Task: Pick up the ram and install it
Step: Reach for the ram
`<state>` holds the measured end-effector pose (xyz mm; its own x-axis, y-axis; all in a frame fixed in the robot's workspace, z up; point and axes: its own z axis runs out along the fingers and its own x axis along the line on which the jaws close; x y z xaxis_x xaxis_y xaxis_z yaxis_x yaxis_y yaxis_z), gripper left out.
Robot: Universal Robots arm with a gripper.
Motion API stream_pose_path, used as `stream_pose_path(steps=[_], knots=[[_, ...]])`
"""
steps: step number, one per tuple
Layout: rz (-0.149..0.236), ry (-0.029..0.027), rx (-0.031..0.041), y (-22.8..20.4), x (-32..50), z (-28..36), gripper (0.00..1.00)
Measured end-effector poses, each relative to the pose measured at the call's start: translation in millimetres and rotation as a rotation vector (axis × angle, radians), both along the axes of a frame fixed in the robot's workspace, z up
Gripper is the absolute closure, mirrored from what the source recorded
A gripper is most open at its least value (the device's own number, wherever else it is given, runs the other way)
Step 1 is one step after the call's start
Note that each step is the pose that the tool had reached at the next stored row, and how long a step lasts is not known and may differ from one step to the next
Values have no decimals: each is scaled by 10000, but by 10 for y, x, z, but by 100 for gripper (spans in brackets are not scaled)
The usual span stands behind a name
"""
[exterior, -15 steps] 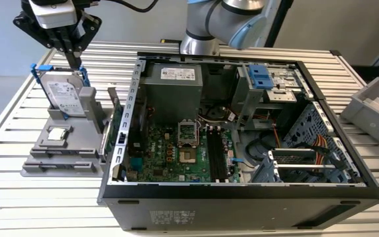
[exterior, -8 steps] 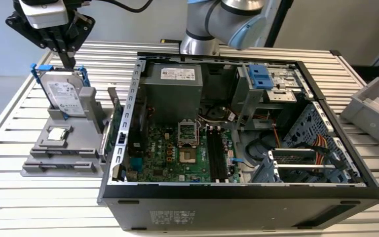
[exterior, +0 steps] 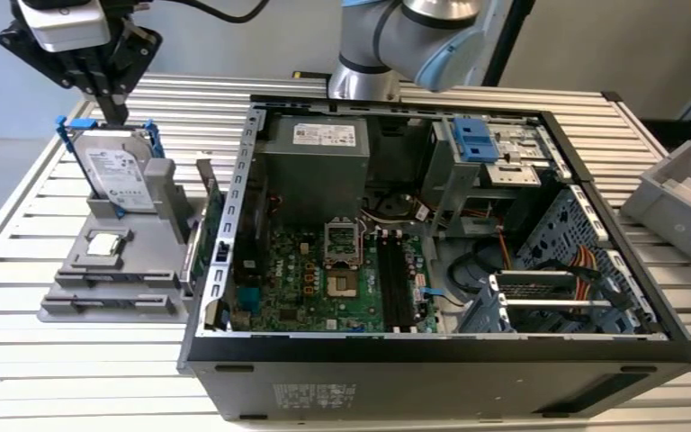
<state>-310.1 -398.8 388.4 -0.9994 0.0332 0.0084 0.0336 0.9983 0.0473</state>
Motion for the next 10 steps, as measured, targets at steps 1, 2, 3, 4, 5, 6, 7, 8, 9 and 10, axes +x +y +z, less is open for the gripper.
stream_pose_path(steps=[1,2,3,4,5,6,7,8,9,10], knots=[[4,1,-1,0,-13,0,100],[7,1,-1,0,-27,-1,100],[10,1,-1,0,-40,-1,100],[14,1,-1,0,-53,-1,100],[17,2,-1,0,-66,-2,100],[21,1,-1,0,-80,-2,100],[24,1,0,0,-94,-3,100],[27,2,-1,0,-106,-3,100],[30,2,0,0,-118,-4,100],[34,2,0,0,-129,-4,100]])
